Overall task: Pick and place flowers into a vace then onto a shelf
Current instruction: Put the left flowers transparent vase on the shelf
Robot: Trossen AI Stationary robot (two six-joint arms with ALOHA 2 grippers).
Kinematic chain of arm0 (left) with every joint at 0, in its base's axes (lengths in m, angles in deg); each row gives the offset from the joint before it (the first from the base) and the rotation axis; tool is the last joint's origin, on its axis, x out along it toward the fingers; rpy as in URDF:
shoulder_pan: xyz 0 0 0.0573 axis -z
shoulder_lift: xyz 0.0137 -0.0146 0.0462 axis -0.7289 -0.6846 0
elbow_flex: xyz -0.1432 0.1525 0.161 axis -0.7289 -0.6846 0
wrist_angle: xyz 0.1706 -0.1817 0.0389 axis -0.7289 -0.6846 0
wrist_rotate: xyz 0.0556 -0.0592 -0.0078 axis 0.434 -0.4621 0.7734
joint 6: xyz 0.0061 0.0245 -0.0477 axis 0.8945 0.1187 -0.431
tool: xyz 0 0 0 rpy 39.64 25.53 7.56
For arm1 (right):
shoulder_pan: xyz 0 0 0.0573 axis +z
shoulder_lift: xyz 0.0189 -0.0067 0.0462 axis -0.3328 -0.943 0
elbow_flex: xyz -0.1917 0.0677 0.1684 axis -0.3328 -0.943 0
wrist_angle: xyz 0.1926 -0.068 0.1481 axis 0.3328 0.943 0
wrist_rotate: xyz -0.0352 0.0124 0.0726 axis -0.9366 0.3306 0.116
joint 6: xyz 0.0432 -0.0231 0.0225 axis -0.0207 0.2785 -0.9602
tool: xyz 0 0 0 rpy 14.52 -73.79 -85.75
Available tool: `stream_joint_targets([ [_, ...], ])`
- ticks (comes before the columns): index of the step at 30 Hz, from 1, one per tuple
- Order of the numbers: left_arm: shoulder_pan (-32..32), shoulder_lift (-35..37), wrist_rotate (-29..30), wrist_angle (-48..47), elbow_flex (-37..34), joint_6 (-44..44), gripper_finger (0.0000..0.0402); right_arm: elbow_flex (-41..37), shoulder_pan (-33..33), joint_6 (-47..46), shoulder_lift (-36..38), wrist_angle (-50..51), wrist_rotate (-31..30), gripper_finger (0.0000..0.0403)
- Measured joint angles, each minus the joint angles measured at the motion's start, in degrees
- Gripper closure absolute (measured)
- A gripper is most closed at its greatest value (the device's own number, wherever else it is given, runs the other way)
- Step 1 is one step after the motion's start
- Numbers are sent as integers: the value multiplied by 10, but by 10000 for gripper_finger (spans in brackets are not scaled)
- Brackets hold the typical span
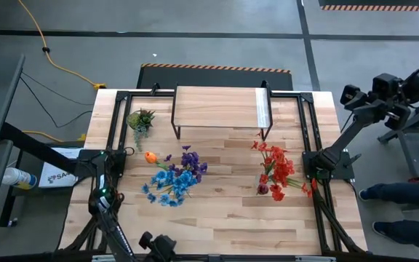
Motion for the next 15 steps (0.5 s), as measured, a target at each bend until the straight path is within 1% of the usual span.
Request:
stream_joint_targets([
  [9,-19,0,-1,0,-5,4,360,-1,0,1,0,-6,-10,279],
  [15,-29,0,-36,0,-5,2,360,-1,0,-1,0,-6,-9,279],
])
